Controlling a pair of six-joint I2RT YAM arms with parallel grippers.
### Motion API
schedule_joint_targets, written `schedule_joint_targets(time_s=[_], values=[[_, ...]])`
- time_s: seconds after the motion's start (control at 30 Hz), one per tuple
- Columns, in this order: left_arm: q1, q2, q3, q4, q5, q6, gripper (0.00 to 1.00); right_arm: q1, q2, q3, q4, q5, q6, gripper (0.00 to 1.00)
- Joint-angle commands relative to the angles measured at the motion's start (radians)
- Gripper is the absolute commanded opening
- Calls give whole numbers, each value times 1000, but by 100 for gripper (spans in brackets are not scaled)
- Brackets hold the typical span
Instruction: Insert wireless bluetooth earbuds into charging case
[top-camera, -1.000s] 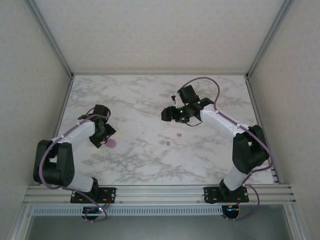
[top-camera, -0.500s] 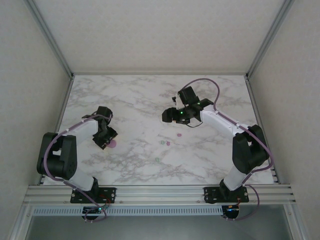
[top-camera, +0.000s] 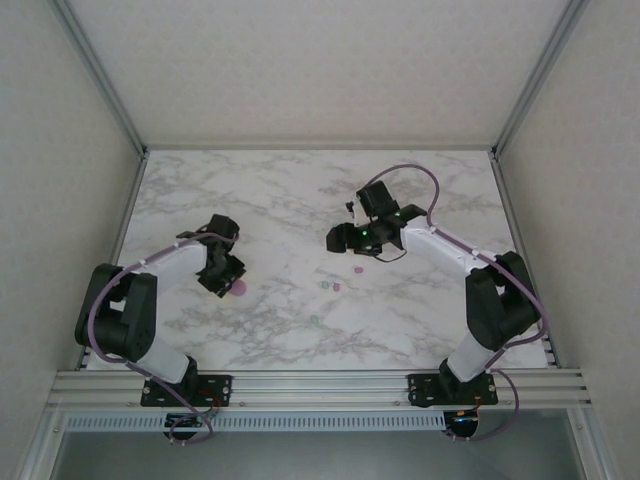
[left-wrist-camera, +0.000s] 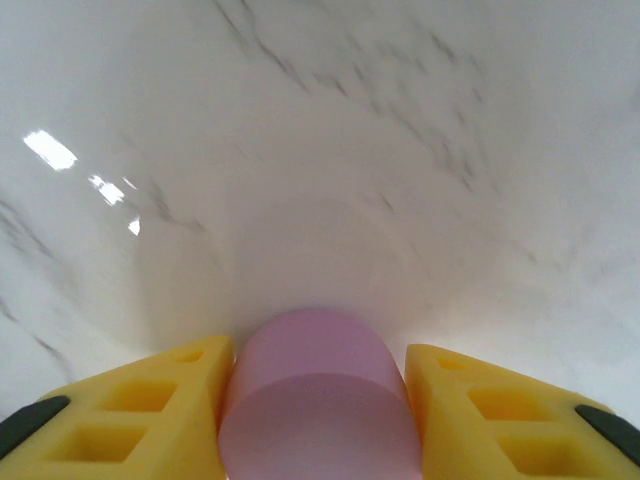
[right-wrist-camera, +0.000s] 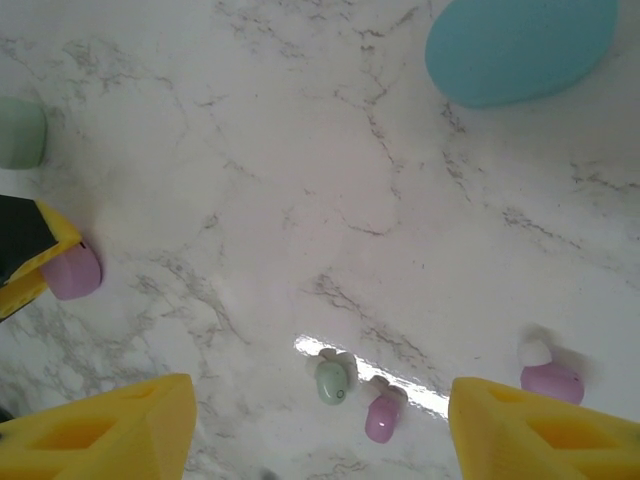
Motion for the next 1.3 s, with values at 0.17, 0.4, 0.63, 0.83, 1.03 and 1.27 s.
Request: schedule_joint_targets(time_s=[0.17, 0.4, 0.63, 0.83, 1.03, 1.27], values=[[-158, 38, 71, 46, -3, -188, 41, 43, -99, -144, 145, 77, -10, 66], [-242, 115, 98, 97, 6, -280, 40, 144, -176, -298, 339, 142, -134, 62], [-258, 131, 112, 92, -6, -279, 64, 277, -187, -390, 516, 203, -340, 61], [-249, -8, 152, -37, -160, -198, 84, 352, -101, -389, 664, 230, -521, 62], [-146, -241, 73, -119, -324, -120, 88, 417, 74, -271, 704, 217, -616, 66], [5, -555, -32, -135, -447, 58, 96, 448, 274, -130, 717, 260, -642, 67]])
